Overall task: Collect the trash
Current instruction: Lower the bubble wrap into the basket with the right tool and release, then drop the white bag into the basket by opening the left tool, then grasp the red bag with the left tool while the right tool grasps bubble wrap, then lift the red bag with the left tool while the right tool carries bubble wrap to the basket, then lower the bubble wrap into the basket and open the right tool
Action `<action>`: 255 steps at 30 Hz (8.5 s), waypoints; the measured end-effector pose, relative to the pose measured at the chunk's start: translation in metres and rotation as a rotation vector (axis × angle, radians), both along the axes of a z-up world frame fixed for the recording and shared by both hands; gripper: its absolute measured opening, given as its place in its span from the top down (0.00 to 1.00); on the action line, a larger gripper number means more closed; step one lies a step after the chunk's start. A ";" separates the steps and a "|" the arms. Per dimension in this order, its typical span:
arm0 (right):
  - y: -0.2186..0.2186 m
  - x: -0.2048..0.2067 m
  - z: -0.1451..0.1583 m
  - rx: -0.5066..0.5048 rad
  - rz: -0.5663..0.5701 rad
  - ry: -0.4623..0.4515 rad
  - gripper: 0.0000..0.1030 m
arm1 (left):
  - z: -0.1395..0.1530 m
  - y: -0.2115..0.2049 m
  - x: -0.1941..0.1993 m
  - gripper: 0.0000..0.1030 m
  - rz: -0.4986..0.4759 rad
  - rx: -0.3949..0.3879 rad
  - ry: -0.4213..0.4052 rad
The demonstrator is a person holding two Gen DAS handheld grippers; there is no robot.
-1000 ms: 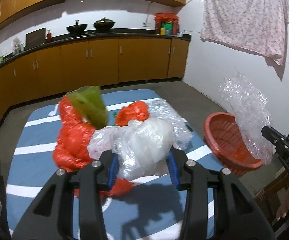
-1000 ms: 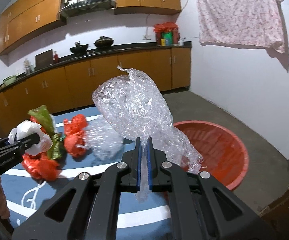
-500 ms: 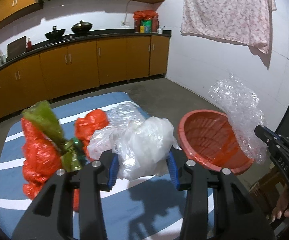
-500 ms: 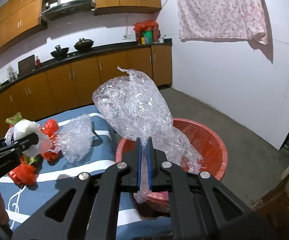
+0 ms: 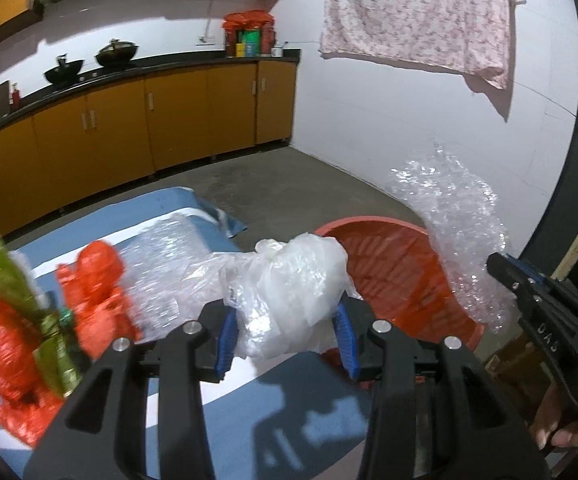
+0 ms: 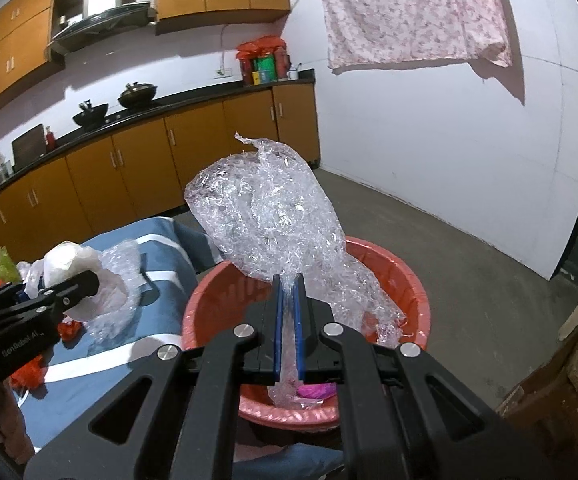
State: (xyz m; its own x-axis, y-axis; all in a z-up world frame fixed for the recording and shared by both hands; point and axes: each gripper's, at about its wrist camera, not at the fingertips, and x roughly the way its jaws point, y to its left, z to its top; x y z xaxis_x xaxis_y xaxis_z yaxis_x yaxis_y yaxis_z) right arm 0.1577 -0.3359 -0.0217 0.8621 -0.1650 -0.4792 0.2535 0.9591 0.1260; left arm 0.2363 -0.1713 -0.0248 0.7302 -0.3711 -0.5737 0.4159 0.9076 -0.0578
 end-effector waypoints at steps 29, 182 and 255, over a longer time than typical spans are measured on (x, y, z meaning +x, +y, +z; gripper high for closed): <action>-0.045 0.033 -0.024 0.120 -0.049 0.003 0.72 | -0.049 -0.093 0.058 0.42 -0.111 0.014 0.110; 0.027 -0.016 0.008 0.045 0.091 0.016 0.90 | 0.044 0.061 -0.057 0.90 0.085 -0.101 -0.135; -0.049 -0.011 -0.025 0.181 -0.098 0.028 0.20 | -0.014 -0.017 -0.019 0.21 0.023 -0.030 -0.034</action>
State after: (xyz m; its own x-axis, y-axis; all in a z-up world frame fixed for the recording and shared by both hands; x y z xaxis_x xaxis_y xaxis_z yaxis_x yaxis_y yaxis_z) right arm 0.1462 -0.3844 -0.0463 0.8322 -0.1566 -0.5318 0.3502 0.8921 0.2853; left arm 0.2169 -0.1879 -0.0389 0.7577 -0.3704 -0.5373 0.3967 0.9152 -0.0715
